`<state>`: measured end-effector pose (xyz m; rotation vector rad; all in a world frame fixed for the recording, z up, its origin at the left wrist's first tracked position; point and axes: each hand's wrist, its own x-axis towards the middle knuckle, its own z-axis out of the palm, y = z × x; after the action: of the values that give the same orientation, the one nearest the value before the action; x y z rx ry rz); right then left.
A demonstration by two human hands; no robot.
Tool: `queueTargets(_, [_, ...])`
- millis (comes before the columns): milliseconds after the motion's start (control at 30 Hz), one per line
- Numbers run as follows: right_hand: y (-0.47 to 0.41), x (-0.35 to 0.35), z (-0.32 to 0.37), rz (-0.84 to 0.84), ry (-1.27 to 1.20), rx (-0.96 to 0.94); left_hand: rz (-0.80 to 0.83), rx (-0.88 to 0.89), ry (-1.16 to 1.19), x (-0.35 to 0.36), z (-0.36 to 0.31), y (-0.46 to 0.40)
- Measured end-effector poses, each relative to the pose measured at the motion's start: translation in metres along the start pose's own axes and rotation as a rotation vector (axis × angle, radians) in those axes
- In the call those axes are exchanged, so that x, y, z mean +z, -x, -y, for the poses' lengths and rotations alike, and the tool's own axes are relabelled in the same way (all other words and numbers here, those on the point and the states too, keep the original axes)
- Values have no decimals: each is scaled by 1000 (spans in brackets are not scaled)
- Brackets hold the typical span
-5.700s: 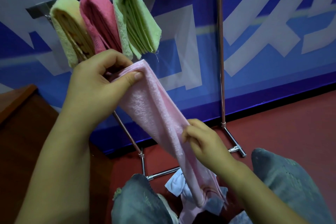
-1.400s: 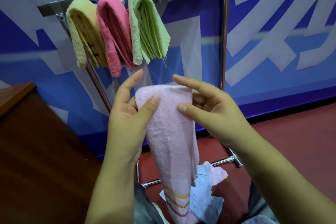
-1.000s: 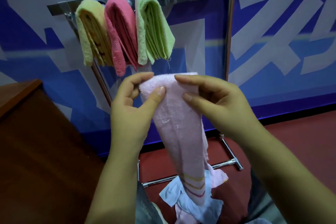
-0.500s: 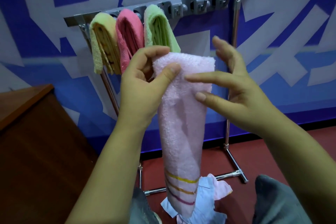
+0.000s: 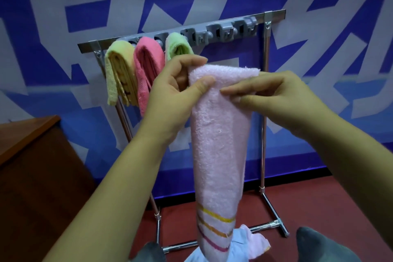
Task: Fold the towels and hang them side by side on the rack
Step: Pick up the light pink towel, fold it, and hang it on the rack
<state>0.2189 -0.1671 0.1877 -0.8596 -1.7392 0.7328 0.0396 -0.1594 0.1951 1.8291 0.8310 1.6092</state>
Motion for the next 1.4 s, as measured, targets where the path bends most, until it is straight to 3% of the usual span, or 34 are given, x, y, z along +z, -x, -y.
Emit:
queueTargets(133, [-26, -7, 14, -14, 95, 130, -38, -95, -41, 10, 10, -24])
queueTargets(267, [-57, -16, 20, -11, 136, 205, -58, -31, -220, 18, 26, -55])
queueTargets(467, [-107, -36, 14, -29, 225, 328, -217, -117, -422, 27, 58, -99])
queueTargets(667, [-159, -47, 18, -170, 237, 407, -336, -87, -375, 33, 74, -119])
queueTargets(833, [-189, -42, 30, -168, 225, 325, -220, -184, -233, 31, 74, -136])
queueTargets(1000, [-219, -27, 42, -119, 248, 250, -139, -292, -309, 29, 75, -159])
queueTargets(1233, [-255, -7, 47, -53, 240, 210, -360, -352, -542, 43, 76, -188])
queueTargets(1400, [-277, -9, 46, -44, 191, 166, -430, -418, -672, 56, 71, -200])
